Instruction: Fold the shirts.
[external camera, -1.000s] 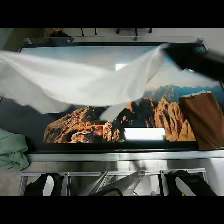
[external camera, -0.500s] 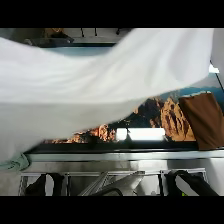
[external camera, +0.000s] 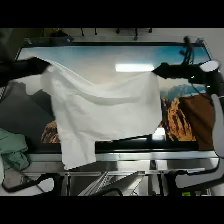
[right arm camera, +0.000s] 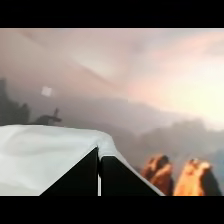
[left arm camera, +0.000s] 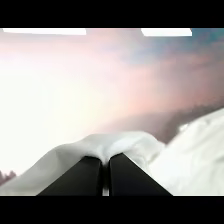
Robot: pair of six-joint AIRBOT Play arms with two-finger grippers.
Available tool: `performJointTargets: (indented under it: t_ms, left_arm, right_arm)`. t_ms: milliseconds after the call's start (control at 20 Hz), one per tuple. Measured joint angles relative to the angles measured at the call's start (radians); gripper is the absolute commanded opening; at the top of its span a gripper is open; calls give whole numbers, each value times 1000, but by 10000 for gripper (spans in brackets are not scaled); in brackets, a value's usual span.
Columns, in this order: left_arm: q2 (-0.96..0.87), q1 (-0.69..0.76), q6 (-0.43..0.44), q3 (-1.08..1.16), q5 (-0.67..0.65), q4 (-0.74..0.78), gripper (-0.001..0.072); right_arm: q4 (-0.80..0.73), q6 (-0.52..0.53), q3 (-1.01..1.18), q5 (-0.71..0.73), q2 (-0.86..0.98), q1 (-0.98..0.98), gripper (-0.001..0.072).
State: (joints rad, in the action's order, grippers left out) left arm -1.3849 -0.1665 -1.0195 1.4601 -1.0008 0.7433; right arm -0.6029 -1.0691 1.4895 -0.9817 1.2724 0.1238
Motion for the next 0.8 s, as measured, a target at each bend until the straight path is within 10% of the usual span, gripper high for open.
performJointTargets:
  t_ms: [50, 100, 150, 500, 800]
  left_arm:
    - [-101, 29, 0, 29, 7, 10, 134]
    - [-200, 52, 0, 77, 6, 13, 538]
    - [-282, 67, -6, 131, -5, 14, 704]
    - [-522, -26, -186, 500, -317, 64, 706]
    - [-393, -216, -274, 219, -578, 167, 706]
  right_arm:
    - [1, 0, -6, 49, 60, 1, 285]
    - [5, 0, -6, 90, 116, 4, 378]
    - [9, 5, -3, 115, 156, 8, 377]
    - [0, 67, 26, -46, 160, 170, 367]
    - [-102, 77, -71, -368, 57, 368, 367]
